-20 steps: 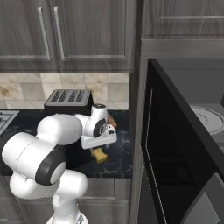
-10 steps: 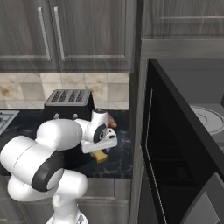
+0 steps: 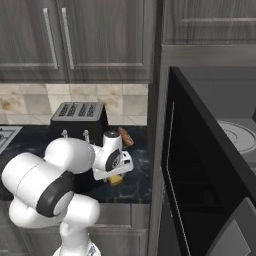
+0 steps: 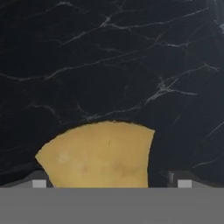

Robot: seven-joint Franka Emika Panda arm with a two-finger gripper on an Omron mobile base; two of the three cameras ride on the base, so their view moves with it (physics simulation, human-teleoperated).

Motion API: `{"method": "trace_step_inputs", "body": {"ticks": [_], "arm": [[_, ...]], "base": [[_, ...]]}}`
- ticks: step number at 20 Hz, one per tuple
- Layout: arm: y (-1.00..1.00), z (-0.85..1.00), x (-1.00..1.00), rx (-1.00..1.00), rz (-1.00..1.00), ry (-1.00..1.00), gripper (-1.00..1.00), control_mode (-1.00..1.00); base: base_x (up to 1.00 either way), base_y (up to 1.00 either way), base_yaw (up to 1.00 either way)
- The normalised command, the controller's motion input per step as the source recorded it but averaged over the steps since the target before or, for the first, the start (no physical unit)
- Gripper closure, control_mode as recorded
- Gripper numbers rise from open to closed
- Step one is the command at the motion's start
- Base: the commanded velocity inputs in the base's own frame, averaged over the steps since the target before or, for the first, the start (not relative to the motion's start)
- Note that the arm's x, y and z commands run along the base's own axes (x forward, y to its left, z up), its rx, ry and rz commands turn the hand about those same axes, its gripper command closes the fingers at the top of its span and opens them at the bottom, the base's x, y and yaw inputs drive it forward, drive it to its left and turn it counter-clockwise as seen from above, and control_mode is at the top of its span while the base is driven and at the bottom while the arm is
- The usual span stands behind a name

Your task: Place the sponge inside the microwave to prepare for sanitizing.

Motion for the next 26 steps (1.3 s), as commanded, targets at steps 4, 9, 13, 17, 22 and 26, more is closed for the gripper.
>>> {"method": "trace_step_inputs", "body": {"ticks": [4,9,13,17,22,26], "arm": [[0.00,-0.13,0.14,0.00,0.00,0.00,-1.00,-1.00],[0.00,-0.14,0.00,0.00,0.00,0.00,1.00,-1.00],[0.00,0.05,-0.12,0.00,0.00,-0.01,1.00,-1.00],[0.04,0.57,-0.32,0.00,0.00,-0.03,1.00,-1.00],[0.20,0.83,-0.30,0.00,0.00,0.00,1.00,-1.00],[0.34,0.73,-0.28,0.00,-0.02,0.00,1.00,-1.00]], "base": [[0.00,0.00,0.00],[0.00,0.00,0.00],[0.00,0.00,0.00],[0.00,0.00,0.00],[0.00,0.00,0.00],[0.00,0.00,0.00]]}}
